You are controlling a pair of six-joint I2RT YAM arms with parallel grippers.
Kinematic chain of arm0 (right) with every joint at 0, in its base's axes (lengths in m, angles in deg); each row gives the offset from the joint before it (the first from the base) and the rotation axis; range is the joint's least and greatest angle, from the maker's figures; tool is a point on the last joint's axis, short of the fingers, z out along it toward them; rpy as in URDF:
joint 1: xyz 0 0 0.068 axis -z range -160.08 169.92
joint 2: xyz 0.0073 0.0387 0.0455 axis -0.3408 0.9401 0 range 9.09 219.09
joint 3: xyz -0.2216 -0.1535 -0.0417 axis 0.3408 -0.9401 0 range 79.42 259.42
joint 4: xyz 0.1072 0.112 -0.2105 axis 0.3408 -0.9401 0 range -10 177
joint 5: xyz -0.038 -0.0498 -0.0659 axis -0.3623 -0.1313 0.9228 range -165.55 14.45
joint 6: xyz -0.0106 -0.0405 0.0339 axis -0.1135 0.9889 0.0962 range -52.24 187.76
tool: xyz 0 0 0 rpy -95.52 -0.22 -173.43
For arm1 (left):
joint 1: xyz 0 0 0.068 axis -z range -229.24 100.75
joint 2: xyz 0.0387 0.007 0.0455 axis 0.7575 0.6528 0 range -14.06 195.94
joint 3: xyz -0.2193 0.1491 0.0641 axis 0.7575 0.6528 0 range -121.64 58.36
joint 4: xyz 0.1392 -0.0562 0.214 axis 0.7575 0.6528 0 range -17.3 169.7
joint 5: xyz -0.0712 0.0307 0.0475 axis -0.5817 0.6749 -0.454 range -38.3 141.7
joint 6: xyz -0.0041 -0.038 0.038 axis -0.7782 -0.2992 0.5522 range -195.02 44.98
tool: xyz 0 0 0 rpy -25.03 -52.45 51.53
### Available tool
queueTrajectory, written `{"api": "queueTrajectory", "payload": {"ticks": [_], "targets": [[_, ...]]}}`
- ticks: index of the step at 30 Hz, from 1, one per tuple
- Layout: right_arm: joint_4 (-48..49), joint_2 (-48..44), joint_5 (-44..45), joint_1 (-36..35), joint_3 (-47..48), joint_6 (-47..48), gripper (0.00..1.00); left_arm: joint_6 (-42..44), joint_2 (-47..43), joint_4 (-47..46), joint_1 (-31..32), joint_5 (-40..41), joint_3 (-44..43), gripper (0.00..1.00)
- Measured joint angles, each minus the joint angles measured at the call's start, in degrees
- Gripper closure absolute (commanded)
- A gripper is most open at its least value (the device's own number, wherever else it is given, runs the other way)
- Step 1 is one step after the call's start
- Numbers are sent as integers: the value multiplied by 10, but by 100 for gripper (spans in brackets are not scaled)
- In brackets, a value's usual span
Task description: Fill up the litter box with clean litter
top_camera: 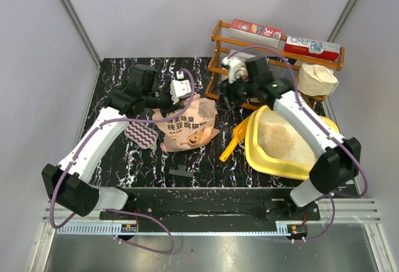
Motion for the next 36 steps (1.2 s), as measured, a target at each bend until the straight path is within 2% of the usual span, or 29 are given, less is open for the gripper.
{"api": "queueTrajectory", "payload": {"ticks": [5,8,10,13,22,29,36], "targets": [[38,-83,-89,115,-78,78,31,-5,0,0,1,0,0,100],[66,-157,-151,118,-173,150,30,-11,0,-1,1,0,0,100],[84,-174,-186,106,-208,177,30,-13,0,-1,1,0,0,100],[123,-153,-215,92,-224,190,30,-17,0,-2,1,0,0,100],[242,-61,-232,58,-213,179,30,-32,0,-5,1,0,1,100],[266,-26,-246,7,-188,181,31,-42,0,-9,1,1,1,100],[247,-27,-245,0,-189,211,34,-50,-1,-18,1,-2,7,100]]}}
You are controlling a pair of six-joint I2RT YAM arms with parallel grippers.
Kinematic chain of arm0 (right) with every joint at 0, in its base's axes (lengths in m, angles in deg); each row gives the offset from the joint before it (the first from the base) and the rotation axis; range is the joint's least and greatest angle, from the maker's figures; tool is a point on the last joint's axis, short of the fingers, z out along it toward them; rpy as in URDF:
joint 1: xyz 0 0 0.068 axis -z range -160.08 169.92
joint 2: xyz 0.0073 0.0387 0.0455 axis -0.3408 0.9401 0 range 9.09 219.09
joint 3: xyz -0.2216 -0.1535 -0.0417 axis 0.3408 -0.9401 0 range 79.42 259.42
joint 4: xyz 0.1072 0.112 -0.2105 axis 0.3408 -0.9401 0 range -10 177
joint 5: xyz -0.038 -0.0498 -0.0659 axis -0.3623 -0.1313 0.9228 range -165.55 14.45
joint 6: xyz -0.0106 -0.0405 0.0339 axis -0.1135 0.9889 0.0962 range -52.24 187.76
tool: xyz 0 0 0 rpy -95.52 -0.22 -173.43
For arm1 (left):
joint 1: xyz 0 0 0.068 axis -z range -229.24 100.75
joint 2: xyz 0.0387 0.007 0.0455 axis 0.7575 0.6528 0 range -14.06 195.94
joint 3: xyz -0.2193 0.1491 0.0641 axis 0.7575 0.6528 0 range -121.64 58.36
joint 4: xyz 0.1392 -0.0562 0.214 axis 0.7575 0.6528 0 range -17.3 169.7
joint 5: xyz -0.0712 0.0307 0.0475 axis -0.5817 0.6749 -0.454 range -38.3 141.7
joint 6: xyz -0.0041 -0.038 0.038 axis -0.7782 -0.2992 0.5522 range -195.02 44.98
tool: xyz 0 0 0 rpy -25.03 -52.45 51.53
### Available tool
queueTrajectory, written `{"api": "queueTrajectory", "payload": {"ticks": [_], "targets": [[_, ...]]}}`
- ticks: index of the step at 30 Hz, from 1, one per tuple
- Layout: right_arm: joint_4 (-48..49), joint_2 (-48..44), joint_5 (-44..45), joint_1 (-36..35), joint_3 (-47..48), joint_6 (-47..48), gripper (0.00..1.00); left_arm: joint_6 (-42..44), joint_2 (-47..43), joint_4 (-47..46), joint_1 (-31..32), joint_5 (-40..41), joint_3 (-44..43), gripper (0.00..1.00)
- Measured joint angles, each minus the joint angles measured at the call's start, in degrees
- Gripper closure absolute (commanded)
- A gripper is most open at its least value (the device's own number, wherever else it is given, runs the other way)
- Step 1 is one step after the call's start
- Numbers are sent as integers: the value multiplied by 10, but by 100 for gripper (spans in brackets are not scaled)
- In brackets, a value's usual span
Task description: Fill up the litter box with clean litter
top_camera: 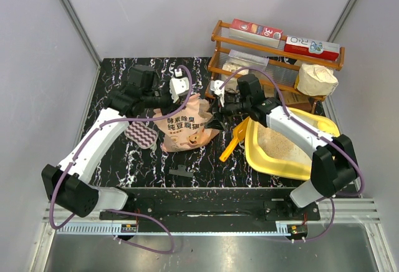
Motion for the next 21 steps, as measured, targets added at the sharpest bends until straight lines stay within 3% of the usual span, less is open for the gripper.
{"api": "queueTrajectory", "payload": {"ticks": [4,6,9,15,16,21], "targets": [[-21,-7,4,0,-9,33,42,-9,-11,-10,0,-3,13,100],[-23,-12,6,0,-16,52,51,-21,-12,-14,0,-4,15,100],[-19,-22,14,0,-27,70,54,-44,-11,-12,0,-4,13,100],[38,-40,14,0,-52,33,69,-52,19,25,2,-5,-26,100],[50,-40,14,0,-54,21,76,-52,20,27,2,-7,-26,99],[73,-26,16,0,-52,-16,85,-71,9,16,2,-29,-17,56]]}}
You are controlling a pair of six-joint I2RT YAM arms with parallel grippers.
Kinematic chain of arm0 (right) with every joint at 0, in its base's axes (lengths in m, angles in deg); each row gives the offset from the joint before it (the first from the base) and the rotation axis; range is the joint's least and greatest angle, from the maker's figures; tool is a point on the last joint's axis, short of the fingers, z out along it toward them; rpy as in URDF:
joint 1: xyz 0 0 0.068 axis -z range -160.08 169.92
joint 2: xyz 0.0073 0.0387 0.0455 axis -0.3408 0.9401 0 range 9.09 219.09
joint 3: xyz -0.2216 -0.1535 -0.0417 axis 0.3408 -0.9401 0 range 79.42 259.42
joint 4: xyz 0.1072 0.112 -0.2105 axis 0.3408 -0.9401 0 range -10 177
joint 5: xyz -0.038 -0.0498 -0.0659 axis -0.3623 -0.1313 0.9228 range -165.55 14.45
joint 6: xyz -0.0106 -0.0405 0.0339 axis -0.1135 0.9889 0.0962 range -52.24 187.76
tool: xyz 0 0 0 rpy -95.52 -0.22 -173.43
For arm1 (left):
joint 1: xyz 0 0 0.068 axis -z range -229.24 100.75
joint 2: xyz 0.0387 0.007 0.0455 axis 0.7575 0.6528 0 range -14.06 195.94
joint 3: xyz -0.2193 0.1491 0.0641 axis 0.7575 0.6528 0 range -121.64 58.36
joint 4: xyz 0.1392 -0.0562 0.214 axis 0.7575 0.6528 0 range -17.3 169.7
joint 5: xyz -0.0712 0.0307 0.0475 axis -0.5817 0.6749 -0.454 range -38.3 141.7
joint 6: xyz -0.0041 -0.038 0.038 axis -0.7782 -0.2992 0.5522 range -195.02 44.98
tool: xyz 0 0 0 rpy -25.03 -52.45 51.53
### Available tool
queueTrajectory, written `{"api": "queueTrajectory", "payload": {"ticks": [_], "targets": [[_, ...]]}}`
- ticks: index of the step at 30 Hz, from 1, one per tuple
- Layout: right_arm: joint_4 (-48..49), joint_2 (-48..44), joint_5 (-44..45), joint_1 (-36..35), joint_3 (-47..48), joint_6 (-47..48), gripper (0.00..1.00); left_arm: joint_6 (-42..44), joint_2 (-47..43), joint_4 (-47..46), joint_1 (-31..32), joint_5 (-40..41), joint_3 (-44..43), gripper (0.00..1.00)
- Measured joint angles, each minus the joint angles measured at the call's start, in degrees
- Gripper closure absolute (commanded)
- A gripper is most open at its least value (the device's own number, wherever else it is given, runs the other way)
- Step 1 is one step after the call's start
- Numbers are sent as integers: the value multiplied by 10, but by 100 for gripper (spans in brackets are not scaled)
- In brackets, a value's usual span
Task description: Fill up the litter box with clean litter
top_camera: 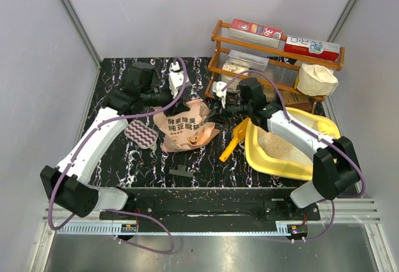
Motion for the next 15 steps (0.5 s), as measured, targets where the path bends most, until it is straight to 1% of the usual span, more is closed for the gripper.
{"api": "queueTrajectory", "payload": {"ticks": [1,2,4,5,6,8,9,11,12,13,15], "targets": [[0,7,3,0,2,-2,86,-10,-7,-13,0,-5,0,52],[0,12,6,0,3,-1,88,-23,-17,-29,1,-9,-1,46],[-2,20,15,0,6,3,92,-53,-34,-52,2,-13,-24,42],[-3,22,19,0,7,3,95,-61,-37,-63,2,-12,-43,41],[-3,22,22,0,9,4,97,-70,-37,-76,2,-11,-67,42],[-3,23,25,0,9,4,98,-77,-39,-120,-3,1,-108,46],[-3,23,28,0,10,3,99,-78,-40,-138,-9,6,-117,52],[-2,23,28,0,10,0,99,-82,-38,-175,-28,23,-124,58],[-2,23,29,0,10,0,99,-82,-27,-186,-44,30,-128,64],[-2,23,30,0,10,0,99,-82,-7,-191,-58,37,-139,73],[-1,23,30,0,10,0,99,-82,54,-191,-85,47,-179,80]]}}
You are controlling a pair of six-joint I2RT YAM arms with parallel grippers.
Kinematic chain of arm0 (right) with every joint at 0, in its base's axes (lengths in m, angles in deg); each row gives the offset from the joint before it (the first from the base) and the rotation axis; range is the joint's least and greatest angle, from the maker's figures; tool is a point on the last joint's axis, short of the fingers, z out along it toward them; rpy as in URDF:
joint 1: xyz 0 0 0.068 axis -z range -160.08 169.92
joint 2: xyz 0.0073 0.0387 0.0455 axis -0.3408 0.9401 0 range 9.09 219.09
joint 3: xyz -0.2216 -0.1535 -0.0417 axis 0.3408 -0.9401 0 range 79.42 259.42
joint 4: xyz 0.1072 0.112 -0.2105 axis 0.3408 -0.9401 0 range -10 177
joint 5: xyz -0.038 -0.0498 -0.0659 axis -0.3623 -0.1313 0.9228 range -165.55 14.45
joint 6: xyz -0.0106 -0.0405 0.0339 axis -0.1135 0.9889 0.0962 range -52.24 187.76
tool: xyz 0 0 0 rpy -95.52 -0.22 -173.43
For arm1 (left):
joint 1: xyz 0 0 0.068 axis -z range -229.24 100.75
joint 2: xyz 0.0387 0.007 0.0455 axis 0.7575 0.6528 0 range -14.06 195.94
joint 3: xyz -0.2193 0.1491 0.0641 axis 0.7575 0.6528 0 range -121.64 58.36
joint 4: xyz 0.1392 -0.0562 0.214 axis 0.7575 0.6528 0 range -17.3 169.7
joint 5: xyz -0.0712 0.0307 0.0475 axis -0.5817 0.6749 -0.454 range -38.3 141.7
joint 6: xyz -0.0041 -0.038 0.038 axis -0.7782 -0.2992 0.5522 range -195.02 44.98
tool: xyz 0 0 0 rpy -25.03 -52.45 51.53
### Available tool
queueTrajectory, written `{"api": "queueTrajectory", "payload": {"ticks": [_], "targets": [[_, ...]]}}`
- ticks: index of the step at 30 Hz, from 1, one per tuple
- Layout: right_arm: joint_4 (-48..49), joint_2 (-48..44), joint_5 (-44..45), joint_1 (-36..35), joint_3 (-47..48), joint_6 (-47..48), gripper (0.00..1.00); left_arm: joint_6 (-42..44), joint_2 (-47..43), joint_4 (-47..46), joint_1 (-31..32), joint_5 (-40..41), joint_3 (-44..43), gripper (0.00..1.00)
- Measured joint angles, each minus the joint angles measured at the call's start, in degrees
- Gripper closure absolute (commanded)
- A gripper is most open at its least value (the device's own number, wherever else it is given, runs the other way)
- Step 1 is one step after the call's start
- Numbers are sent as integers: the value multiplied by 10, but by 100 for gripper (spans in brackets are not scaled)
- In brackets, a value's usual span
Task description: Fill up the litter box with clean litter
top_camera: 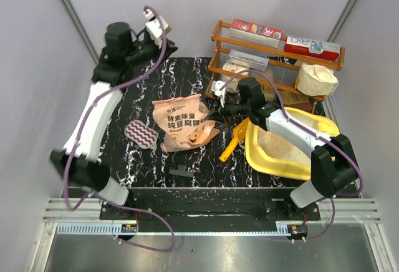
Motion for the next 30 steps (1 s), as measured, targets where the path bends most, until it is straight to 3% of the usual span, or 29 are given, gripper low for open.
{"api": "queueTrajectory", "payload": {"ticks": [4,10,17,25,30], "targets": [[0,0,2,0,0,0,99,5,166,3,-35,0,-67,95],[14,0,5,0,-2,-10,99,44,306,89,-48,-36,-43,99],[27,0,19,0,-3,-28,99,66,314,120,-25,-154,-38,100],[29,1,29,-1,-3,-30,99,82,314,127,40,-209,1,100],[29,3,36,-1,-3,-30,99,60,305,103,49,-229,43,100]]}}
